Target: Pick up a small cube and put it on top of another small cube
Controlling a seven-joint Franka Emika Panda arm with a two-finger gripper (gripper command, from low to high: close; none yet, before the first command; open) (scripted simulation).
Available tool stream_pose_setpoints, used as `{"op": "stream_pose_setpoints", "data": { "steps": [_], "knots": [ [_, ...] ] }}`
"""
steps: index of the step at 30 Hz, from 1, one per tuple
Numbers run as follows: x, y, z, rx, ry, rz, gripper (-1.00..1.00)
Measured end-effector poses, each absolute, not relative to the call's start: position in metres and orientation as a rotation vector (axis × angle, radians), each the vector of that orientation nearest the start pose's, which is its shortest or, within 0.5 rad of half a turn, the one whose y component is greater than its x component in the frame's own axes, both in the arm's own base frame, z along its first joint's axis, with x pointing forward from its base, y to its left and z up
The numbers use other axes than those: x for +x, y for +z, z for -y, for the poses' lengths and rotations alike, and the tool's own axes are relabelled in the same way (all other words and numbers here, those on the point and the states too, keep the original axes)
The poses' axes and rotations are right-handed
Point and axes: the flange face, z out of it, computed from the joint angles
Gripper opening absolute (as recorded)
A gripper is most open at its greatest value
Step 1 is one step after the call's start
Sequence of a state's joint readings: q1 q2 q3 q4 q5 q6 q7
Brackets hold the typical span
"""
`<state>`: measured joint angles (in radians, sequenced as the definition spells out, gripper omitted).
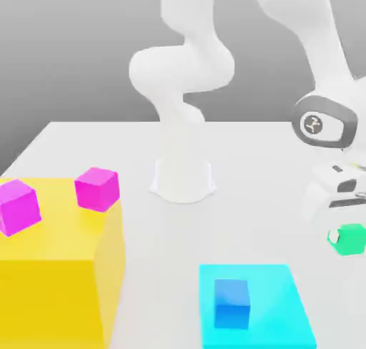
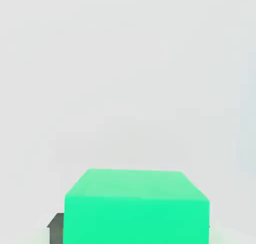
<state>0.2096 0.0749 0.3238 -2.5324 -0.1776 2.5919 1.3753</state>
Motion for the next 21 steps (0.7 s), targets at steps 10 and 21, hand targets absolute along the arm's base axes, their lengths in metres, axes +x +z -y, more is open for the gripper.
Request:
{"op": "stream_pose_setpoints", "data": {
  "steps": [10,21],
  "knots": [
    [0.432,0.385,0.015,-2.805,-0.054,-1.550,-1.00],
    [0.376,0.392,0.137,-2.619,0.002,-1.726,1.00]
  ]
}}
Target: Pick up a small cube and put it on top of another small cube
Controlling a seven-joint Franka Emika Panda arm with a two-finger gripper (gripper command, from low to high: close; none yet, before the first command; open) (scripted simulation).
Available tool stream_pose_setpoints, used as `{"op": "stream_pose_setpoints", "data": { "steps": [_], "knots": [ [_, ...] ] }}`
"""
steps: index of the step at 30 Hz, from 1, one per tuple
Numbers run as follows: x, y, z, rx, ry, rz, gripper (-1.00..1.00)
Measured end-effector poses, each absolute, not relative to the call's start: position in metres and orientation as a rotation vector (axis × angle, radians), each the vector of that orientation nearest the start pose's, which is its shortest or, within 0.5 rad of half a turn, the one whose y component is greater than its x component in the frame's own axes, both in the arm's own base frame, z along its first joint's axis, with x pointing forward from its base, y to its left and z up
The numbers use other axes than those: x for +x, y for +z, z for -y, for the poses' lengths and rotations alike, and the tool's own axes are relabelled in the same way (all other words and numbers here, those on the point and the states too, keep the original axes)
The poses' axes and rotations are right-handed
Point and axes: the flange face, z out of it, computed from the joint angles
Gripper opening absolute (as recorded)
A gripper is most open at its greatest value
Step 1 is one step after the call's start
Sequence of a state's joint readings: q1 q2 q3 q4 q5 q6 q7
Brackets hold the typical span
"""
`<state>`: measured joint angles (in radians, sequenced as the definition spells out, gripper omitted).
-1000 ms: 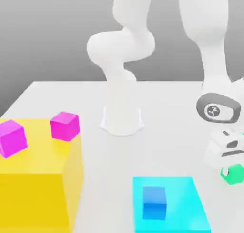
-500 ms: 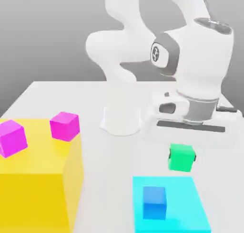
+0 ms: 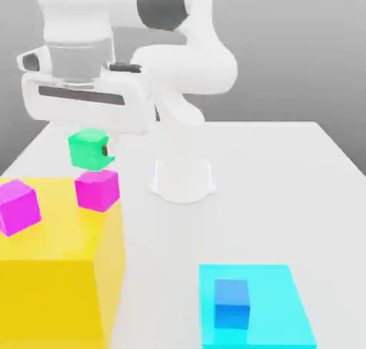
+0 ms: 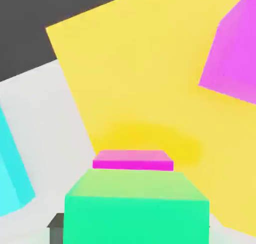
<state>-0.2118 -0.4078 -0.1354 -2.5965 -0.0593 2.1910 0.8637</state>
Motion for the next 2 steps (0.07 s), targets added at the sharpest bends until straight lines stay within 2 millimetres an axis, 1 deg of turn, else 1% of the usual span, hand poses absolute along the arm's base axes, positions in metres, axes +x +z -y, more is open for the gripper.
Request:
{"op": "stream_pose_setpoints", "data": {
  "steps": [2],
  "knots": [
    [0.3756,0.3923,0.1369,-2.619,0.002,-1.726,1.00]
  ]
}}
